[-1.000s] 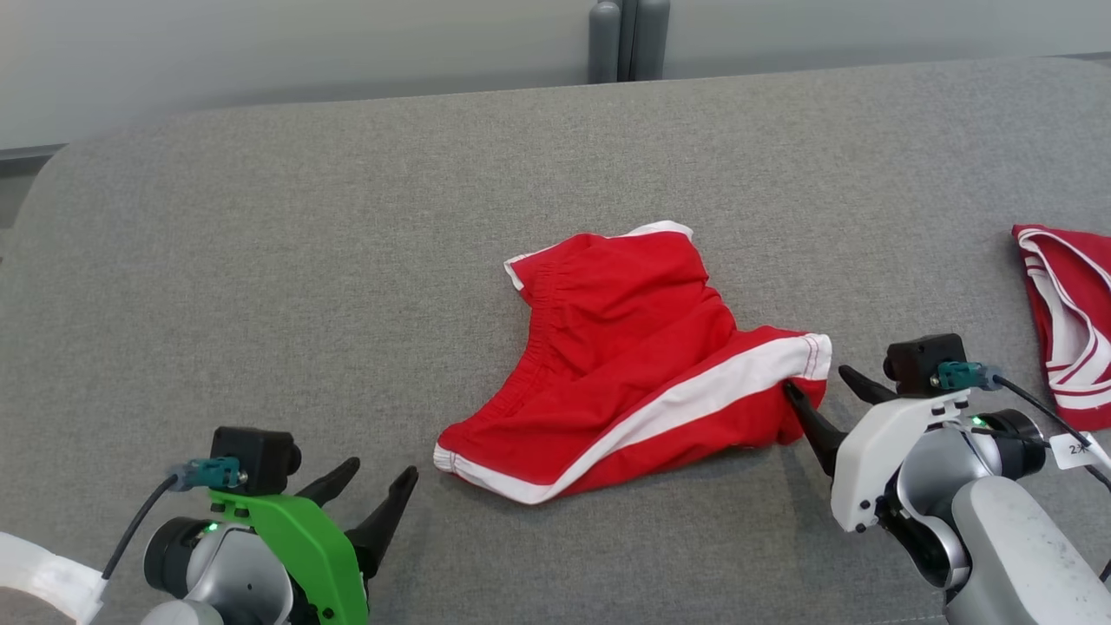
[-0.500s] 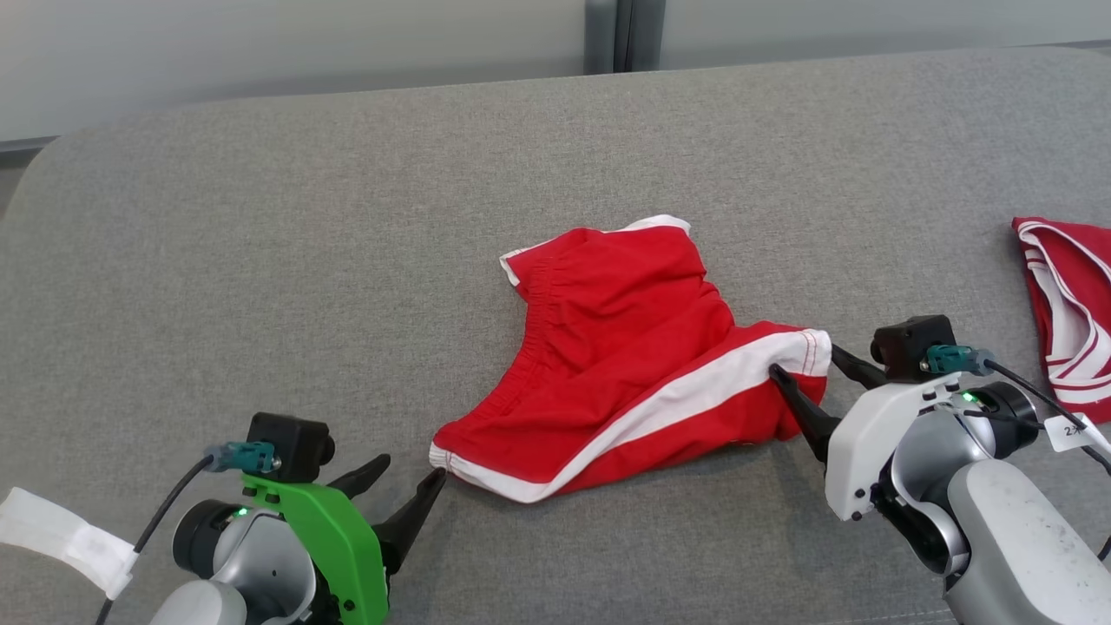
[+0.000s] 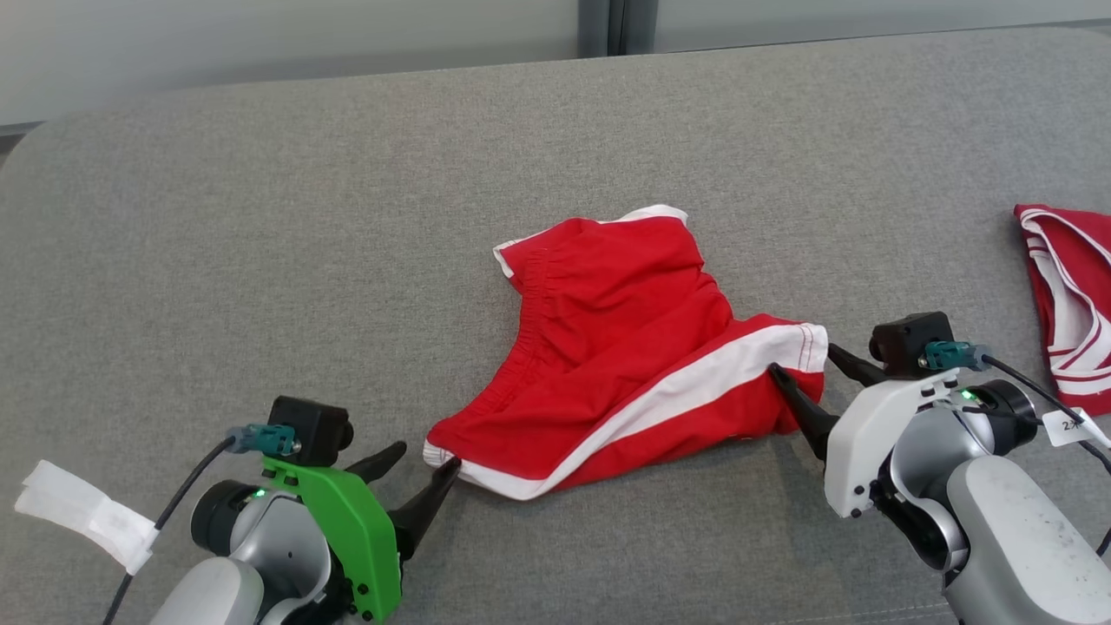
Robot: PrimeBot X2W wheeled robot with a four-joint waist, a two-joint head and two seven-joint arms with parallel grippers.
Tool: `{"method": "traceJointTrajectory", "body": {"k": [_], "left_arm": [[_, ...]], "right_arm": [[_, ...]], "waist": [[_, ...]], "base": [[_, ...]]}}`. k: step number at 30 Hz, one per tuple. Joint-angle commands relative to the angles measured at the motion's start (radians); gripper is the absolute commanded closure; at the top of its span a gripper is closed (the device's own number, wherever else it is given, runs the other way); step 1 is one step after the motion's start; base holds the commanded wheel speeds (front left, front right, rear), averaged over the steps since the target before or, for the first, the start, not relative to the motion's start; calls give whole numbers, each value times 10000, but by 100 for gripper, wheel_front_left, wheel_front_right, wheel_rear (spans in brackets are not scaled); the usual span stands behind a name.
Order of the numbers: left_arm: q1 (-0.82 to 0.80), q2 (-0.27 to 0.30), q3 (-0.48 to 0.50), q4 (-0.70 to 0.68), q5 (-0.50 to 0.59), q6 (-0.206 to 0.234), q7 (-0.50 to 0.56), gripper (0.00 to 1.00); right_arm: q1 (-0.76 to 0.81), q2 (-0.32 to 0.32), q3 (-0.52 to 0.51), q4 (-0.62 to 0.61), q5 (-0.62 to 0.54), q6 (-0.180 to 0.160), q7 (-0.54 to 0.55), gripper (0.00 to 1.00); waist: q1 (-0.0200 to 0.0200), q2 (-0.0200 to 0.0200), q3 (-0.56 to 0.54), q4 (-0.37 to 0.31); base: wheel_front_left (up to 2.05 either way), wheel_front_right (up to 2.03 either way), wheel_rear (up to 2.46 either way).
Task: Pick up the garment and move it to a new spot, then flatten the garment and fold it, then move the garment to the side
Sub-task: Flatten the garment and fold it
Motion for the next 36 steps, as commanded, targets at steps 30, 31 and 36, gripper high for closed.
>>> {"method": "traceJointTrajectory", "body": {"k": [30,31,36], "left_arm": [[-597,1055,-1016,-1518,-2219,-28,-899,100],[-521,1146,-873,-1936,-2351,-14,-946,100],[-176,1562,-101,-4008,-3074,386,-882,100]], "right_arm": [[156,-1165,-87,-2231,3075,-2,-580,100],[296,-1299,-317,-2628,3196,-2,-585,100],[1062,-1459,-1751,-4669,3971,-2,-443,100]], "waist": [[0,0,-210,-441],[0,0,-266,-467],[0,0,-443,-631]], "base": [[0,0,0],[0,0,0],[0,0,0]]}}
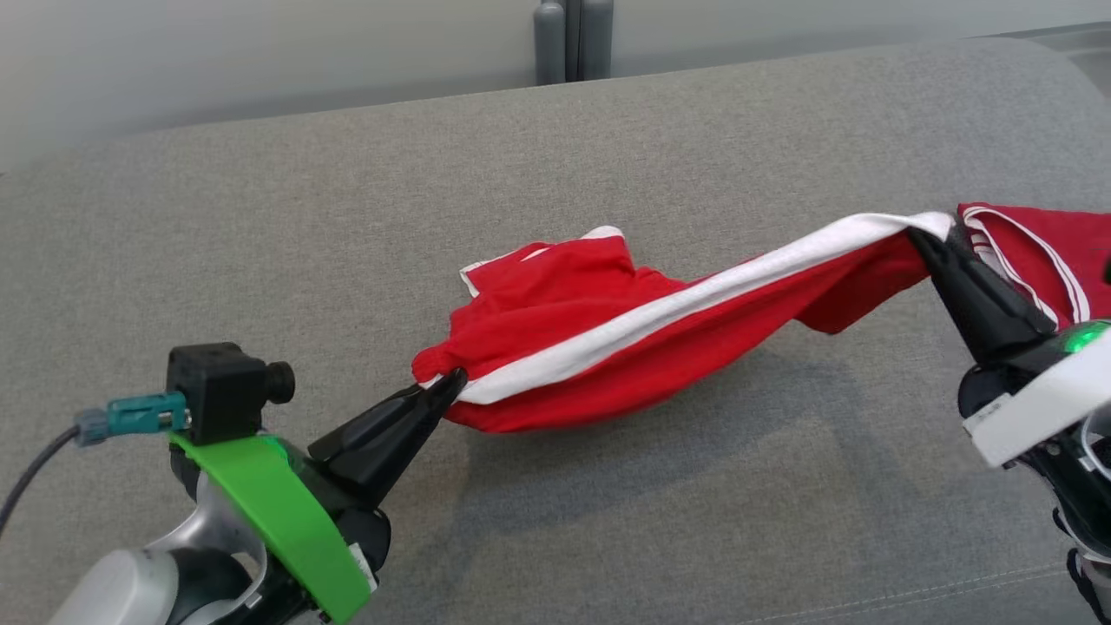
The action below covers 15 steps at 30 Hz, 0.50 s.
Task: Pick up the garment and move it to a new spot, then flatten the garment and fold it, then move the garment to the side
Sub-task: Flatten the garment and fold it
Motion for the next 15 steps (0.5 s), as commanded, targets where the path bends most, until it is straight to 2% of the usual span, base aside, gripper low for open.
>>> {"method": "traceJointTrajectory", "body": {"k": [1,3,8,13,15], "left_arm": [[151,193,212,-545,-296,169,155,100],[-89,465,550,-1449,-694,529,603,100],[-1225,854,1058,-1773,-853,945,1286,100],[-3680,1031,1559,-551,-655,1369,2094,100],[-4838,1106,1476,219,-487,1303,2504,100]], "right_arm": [[264,51,-357,-610,389,-1,138,100],[325,111,-895,-1624,914,-1,500,100],[-479,180,-1103,-2212,1240,1,1039,100],[-2882,566,-795,-1376,1172,-1,1323,100],[-4144,1087,-565,-685,1398,1,1354,100]], "waist": [[0,-1,-37,-134],[0,-1,195,-272],[0,-1,908,-459],[0,-1,2252,-589],[0,-1,2812,-589]], "base": [[0,0,0],[0,0,0],[0,0,0],[0,0,0],[0,0,0]]}}
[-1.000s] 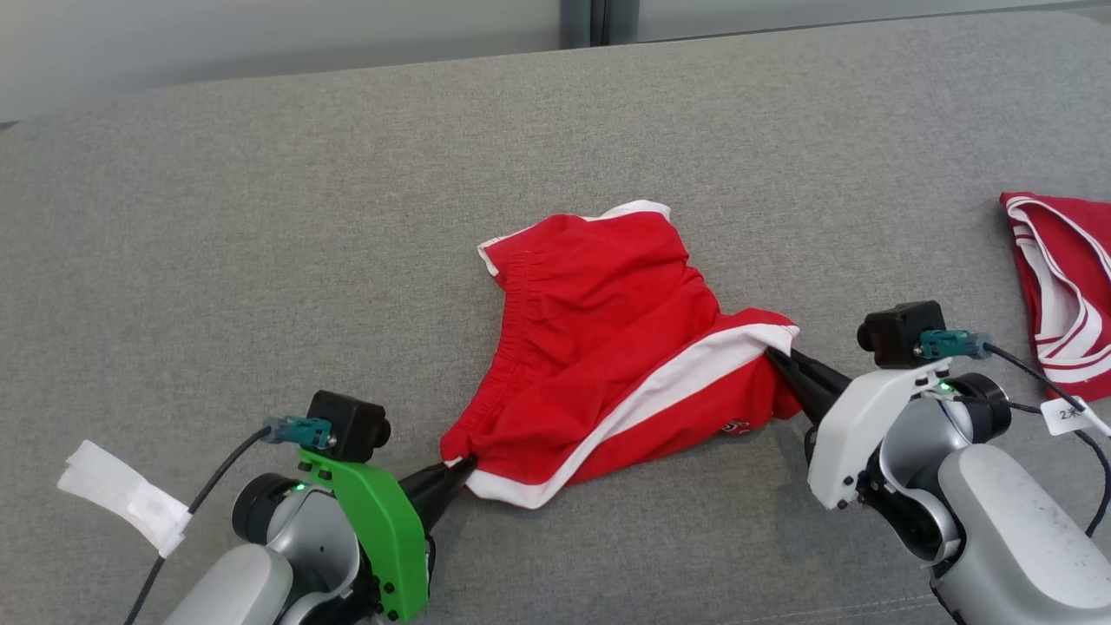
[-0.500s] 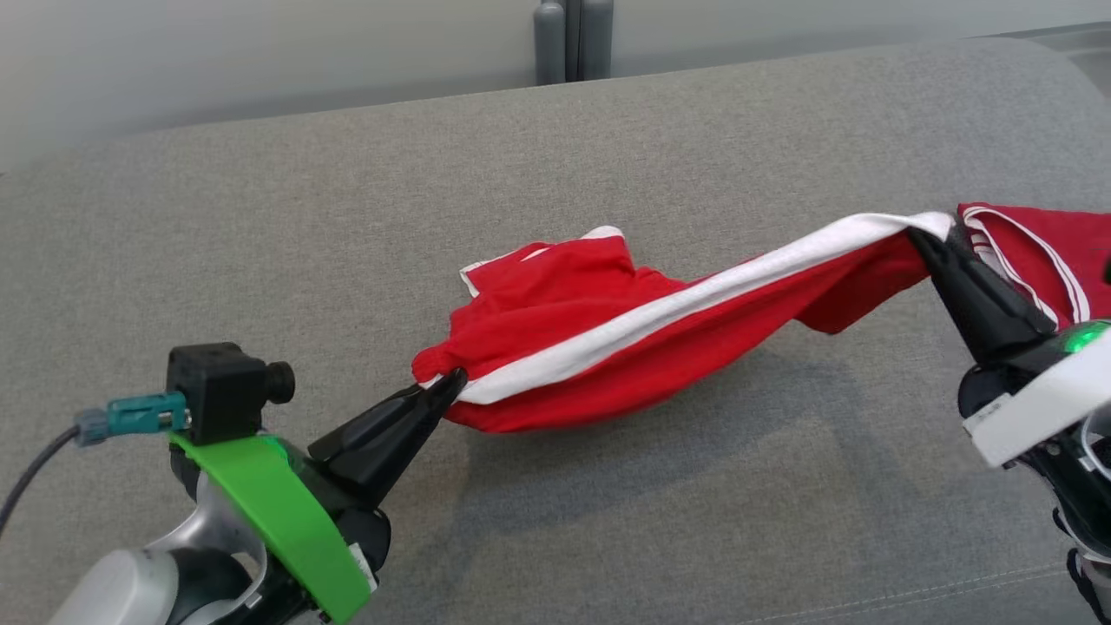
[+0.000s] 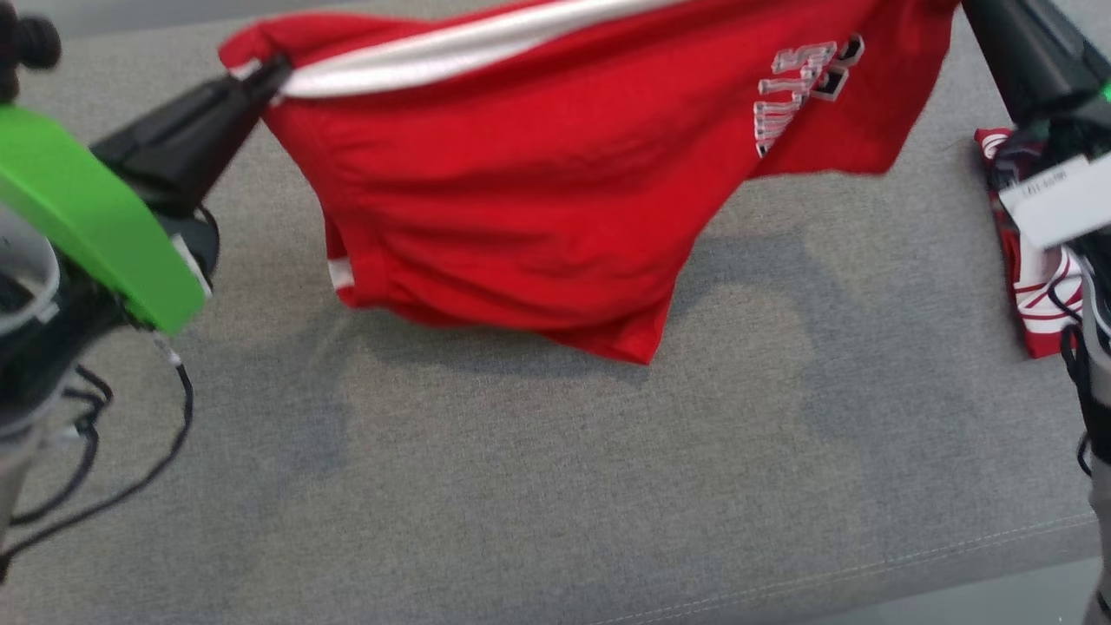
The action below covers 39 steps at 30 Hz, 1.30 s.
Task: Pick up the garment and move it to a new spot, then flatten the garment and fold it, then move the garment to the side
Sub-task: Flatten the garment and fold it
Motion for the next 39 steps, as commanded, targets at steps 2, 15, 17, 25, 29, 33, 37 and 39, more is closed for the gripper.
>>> {"method": "traceJointTrajectory", "body": {"k": [2,15,17,25,29,33,37,39], "left_arm": [[-1175,118,-37,721,341,-144,212,100],[-7555,-1045,-361,6275,3208,-1414,-3422,100],[-8197,-1210,-395,6736,3522,-1516,-4576,100],[-8386,-1078,-1851,7774,3397,-1614,-7036,100],[-7354,-569,-2544,7624,2377,-1617,-7584,100],[-5511,56,-3192,7271,1400,-1617,-8110,100],[-4051,361,-3525,6865,769,-1618,-8498,100],[-3097,473,-3660,6573,502,-1617,-8685,100]], "right_arm": [[-1279,332,109,699,-164,3,-31,100],[-8195,2398,123,6677,-2901,-8,-3251,100],[-8706,2502,14,7264,-2998,-8,-3900,100],[-8482,2344,669,8016,-2110,-6,-4896,100],[-7280,1833,1570,7422,-1182,-5,-4971,100],[-5415,1130,2373,6657,-233,-6,-5149,100],[-4019,506,2813,6153,360,-9,-5246,100],[-3102,100,3110,5831,664,-9,-5179,100]], "waist": [[-1,0,1743,-105],[-1,0,3869,-11],[-1,0,3965,-30],[-1,0,4326,-190],[-1,0,4438,-296],[-1,0,4108,-343],[-1,0,3609,-327],[-1,0,3228,-275]], "base": [[0,0,0],[0,0,0],[0,0,0],[0,0,0],[0,0,0],[0,0,0],[0,0,0],[0,0,0]]}}
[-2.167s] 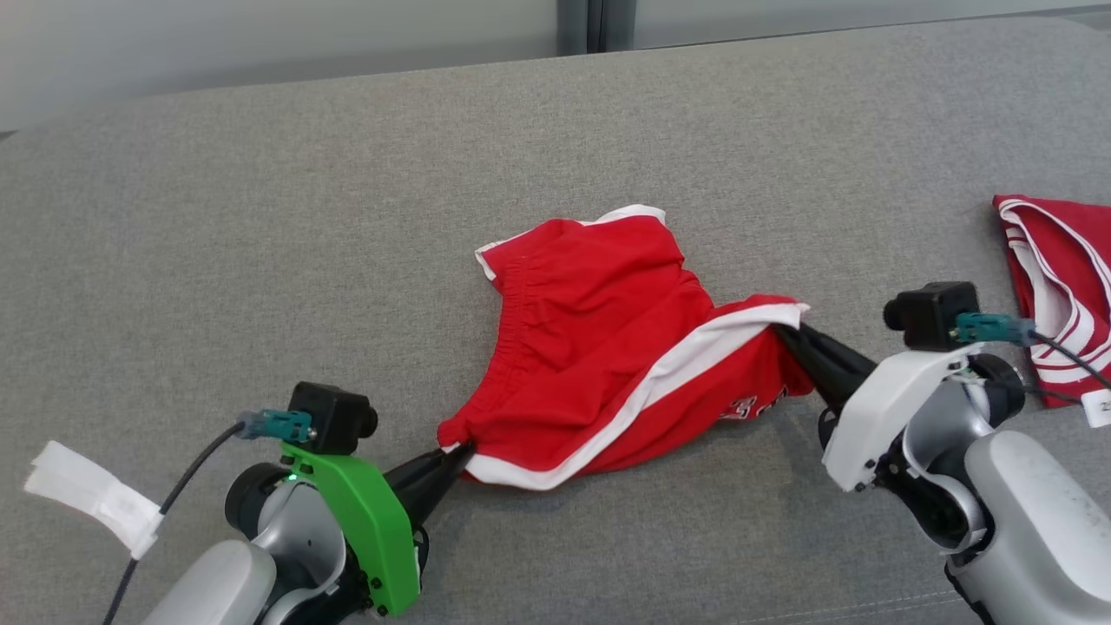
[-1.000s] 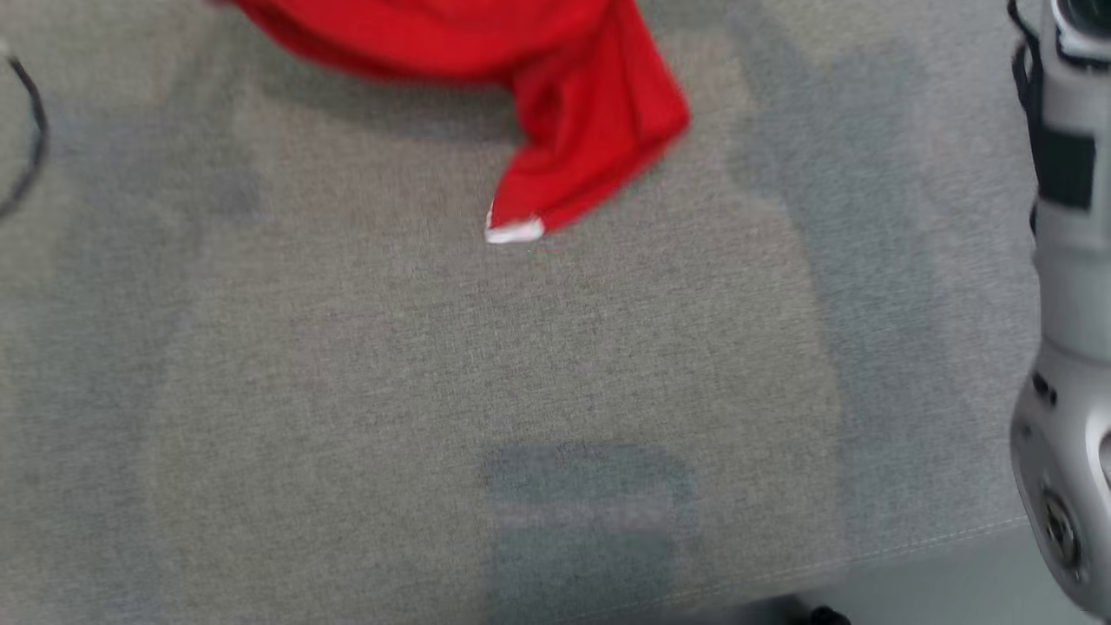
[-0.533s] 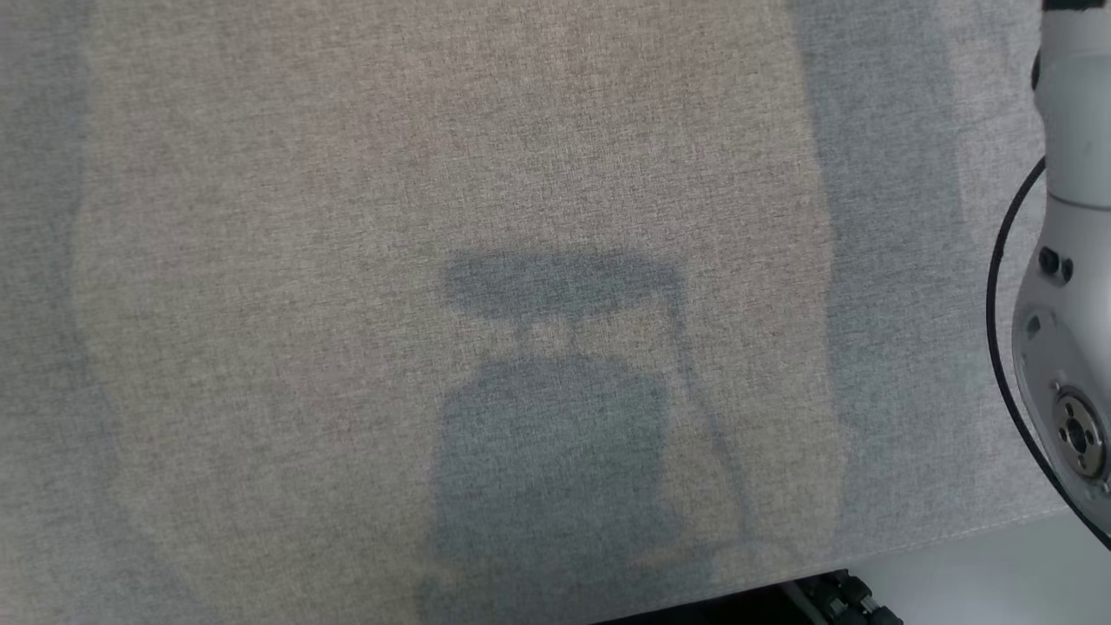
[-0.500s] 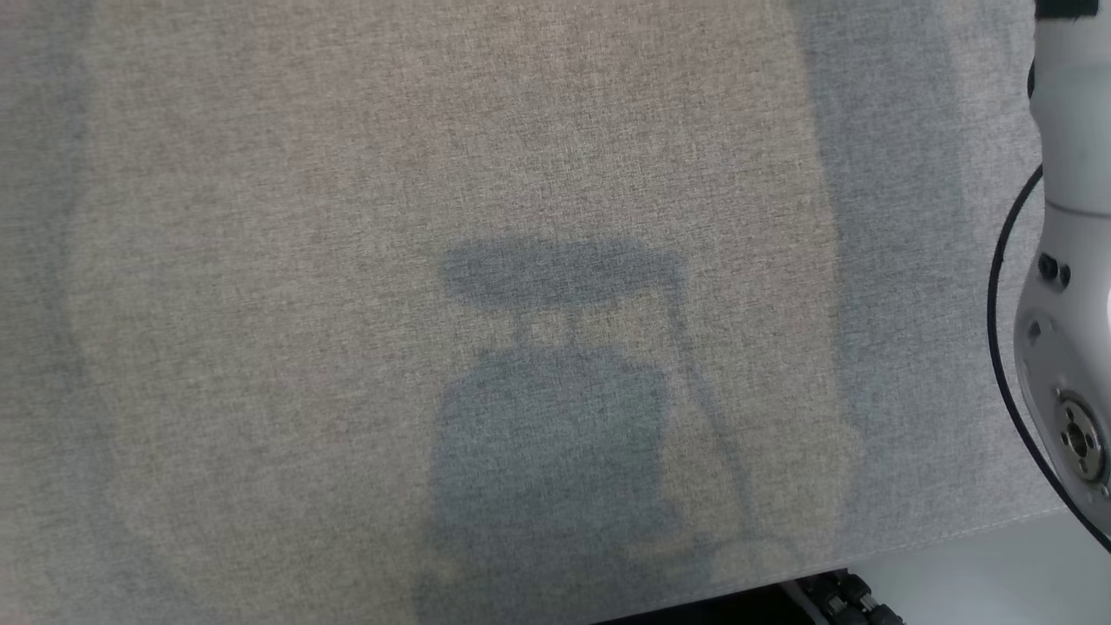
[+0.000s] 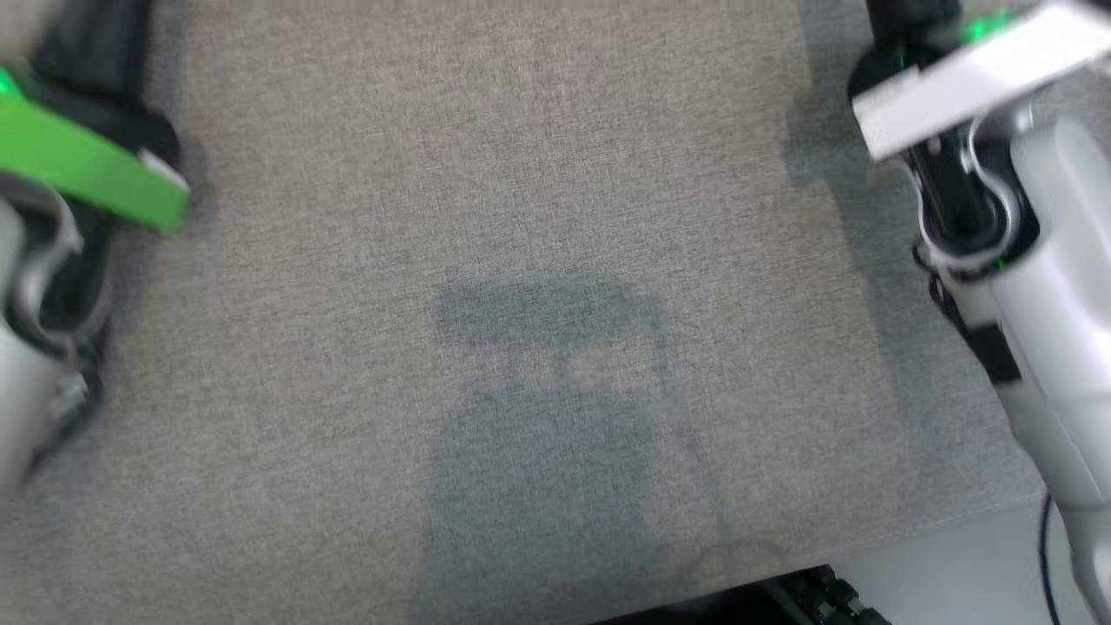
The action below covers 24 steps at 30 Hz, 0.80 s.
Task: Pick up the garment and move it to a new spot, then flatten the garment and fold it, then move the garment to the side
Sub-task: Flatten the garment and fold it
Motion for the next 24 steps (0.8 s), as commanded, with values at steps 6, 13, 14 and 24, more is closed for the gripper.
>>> {"method": "traceJointTrajectory", "body": {"k": [6,13,14,24], "left_arm": [[2888,-2,-464,-979,19,134,-312,100],[6082,-79,-1011,-2221,109,966,-351,100],[6501,-36,-1080,-2364,102,1150,-355,100],[9508,-171,-1377,-3229,-581,2597,-310,100]], "right_arm": [[2560,-1262,264,-889,683,-25,55,100],[5379,-2437,114,-1829,1075,-28,651,100],[5755,-2613,9,-1895,1063,-33,730,100],[9204,-3071,-1377,-2543,1204,-91,1378,100]], "waist": [[-1,0,-1896,380],[-1,0,-3271,640],[-1,0,-3400,665],[-1,0,-4253,1018]], "base": [[0,0,0],[0,0,0],[0,0,0],[0,0,0]]}}
